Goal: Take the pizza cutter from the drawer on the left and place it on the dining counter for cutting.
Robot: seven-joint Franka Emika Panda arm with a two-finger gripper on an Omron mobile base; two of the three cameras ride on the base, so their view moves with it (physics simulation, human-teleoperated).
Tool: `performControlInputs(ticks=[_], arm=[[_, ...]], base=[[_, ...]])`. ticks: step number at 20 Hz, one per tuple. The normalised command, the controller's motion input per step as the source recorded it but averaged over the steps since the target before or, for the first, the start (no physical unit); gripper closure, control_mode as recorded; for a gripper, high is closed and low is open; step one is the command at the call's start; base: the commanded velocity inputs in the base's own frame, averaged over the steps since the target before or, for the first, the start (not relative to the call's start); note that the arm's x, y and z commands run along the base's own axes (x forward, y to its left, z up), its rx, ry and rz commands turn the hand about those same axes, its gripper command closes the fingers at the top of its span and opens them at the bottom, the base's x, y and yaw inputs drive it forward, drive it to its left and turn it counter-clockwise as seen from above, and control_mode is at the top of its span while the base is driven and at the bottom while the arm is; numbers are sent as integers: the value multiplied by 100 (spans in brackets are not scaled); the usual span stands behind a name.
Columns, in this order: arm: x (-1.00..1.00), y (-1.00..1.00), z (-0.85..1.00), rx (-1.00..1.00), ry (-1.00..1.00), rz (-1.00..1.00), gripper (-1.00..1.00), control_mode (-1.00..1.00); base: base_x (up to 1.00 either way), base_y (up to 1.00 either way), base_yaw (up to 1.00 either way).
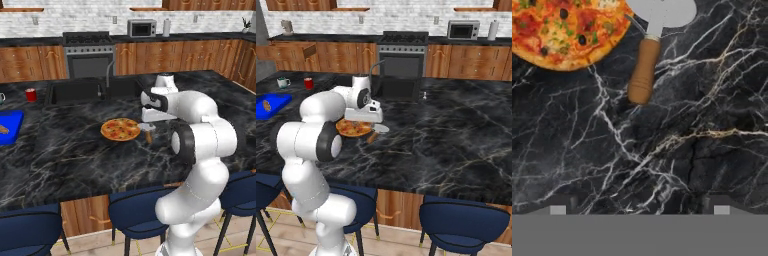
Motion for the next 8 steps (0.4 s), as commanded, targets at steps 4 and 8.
performControlInputs(ticks=[4, 8], arm=[[-100, 3, 55, 0, 0, 1, -100, -100], [-100, 2, 44, 0, 5, 0, -100, -100]], base=[[0, 0, 0], [0, 0, 0]])
